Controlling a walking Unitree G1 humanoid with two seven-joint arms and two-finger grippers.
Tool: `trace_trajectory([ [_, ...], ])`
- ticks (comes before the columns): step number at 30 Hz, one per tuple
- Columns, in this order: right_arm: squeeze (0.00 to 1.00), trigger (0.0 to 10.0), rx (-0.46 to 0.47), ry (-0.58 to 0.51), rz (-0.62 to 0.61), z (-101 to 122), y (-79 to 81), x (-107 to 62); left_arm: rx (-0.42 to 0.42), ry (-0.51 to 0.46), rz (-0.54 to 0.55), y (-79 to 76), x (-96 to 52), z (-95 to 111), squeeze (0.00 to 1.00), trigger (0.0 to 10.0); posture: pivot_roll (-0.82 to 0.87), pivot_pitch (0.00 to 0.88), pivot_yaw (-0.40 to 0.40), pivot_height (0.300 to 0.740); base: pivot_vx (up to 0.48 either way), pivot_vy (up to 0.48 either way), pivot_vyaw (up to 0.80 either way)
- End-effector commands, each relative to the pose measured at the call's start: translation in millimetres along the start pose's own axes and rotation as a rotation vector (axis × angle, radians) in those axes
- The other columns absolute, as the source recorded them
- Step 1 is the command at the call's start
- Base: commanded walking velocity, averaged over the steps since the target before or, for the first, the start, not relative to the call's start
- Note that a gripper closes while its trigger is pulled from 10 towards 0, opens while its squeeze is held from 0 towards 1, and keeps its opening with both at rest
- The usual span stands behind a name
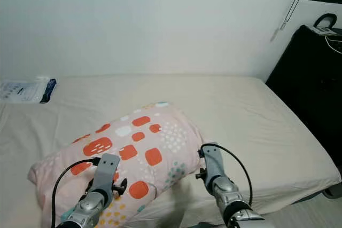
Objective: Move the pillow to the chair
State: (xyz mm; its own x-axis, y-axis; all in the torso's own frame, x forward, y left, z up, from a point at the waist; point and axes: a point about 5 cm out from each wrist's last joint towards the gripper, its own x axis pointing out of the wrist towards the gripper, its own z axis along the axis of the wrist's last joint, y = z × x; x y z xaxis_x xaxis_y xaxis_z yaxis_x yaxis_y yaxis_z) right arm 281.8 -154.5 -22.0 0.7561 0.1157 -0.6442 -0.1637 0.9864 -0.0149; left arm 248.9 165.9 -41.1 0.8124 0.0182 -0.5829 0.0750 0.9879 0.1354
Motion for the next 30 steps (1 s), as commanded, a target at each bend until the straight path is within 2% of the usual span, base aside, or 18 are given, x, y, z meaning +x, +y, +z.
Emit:
trace_trajectory([
  [1,0.0,10.0,0.022,-0.014,-0.016,3.9,-1.2,0.6,-0.005,0.005,0.007,1.3,-1.9,-4.6,0.0,10.0,0.08,0.0,-0.168,0.74,0.0,0.0,0.0],
  [4,0.0,10.0,0.022,-0.02,-0.014,5.2,1.5,1.1,-0.001,-0.014,0.015,2.4,-2.8,-4.6,0.0,10.0,0.09,0.0,-0.158,0.74,0.0,0.0,0.0],
  [6,0.0,10.0,0.016,-0.009,-0.01,3.9,6.1,1.7,-0.02,-0.092,0.055,5.0,-4.8,0.0,0.0,10.0,0.08,0.0,-0.144,0.74,0.0,0.0,0.0],
  [7,0.0,10.0,0.016,-0.009,-0.01,3.9,6.1,1.7,-0.02,-0.092,0.055,5.0,-4.8,0.0,0.0,10.0,0.08,0.0,-0.144,0.74,0.0,0.0,0.0],
  [8,0.0,10.0,0.025,-0.016,-0.017,4.1,7.8,1.9,0.007,-0.128,0.039,2.4,-5.7,2.5,0.0,10.0,0.07,0.0,-0.139,0.74,0.0,0.0,0.0],
  [9,0.0,10.0,0.026,-0.021,-0.019,4.7,8.0,1.9,0.029,-0.132,0.026,1.2,-5.6,3.1,0.0,10.0,0.07,0.0,-0.138,0.74,0.0,0.0,0.0],
  [13,0.0,10.0,0.034,-0.039,-0.042,5.4,7.2,1.6,0.022,-0.134,0.006,0.0,-4.0,6.6,0.0,10.0,0.07,0.0,-0.135,0.74,0.0,0.0,0.0],
  [15,0.0,10.0,0.151,-0.061,-0.065,9.7,4.4,1.9,0.006,-0.156,-0.026,-1.7,-2.0,13.6,0.0,10.0,0.06,0.0,-0.134,0.74,0.0,0.0,0.0],
  [16,0.0,10.0,0.151,-0.061,-0.065,9.7,4.4,1.9,0.006,-0.156,-0.026,-1.7,-2.0,13.6,0.0,10.0,0.06,0.0,-0.134,0.74,0.0,0.0,0.0],
  [17,0.0,10.0,0.22,-0.082,-0.104,13.5,-0.9,1.7,0.018,-0.176,-0.033,-2.5,-1.5,17.6,0.0,10.0,0.06,0.0,-0.136,0.74,0.0,0.0,0.0],
  [19,0.0,10.0,0.237,-0.09,-0.12,14.7,-2.9,1.6,0.027,-0.184,-0.031,-2.5,-1.5,18.5,0.0,10.0,0.06,0.0,-0.136,0.74,0.0,0.0,0.0],
  [20,0.0,10.0,0.31,-0.111,-0.181,19.1,-11.0,0.9,0.043,-0.224,0.002,-0.1,-1.2,24.8,0.0,10.0,0.07,0.0,-0.145,0.74,0.0,0.0,0.0],
  [22,0.0,10.0,0.315,-0.116,-0.195,20.9,-13.2,0.7,0.04,-0.241,0.013,1.0,-1.3,27.3,0.0,10.0,0.07,0.0,-0.145,0.74,0.0,0.0,0.0],
  [27,0.0,10.0,0.219,-0.131,-0.164,28.9,-10.9,1.8,0.017,-0.276,0.005,2.0,-2.3,30.5,0.0,10.0,0.09,0.0,-0.163,0.74,0.0,0.0,0.0],
  [30,0.0,10.0,0.22,-0.12,-0.154,29.3,-8.8,2.5,0.002,-0.283,-0.012,2.2,-2.9,30.3,0.0,10.0,0.1,0.0,-0.167,0.74,0.0,0.0,0.0],
])
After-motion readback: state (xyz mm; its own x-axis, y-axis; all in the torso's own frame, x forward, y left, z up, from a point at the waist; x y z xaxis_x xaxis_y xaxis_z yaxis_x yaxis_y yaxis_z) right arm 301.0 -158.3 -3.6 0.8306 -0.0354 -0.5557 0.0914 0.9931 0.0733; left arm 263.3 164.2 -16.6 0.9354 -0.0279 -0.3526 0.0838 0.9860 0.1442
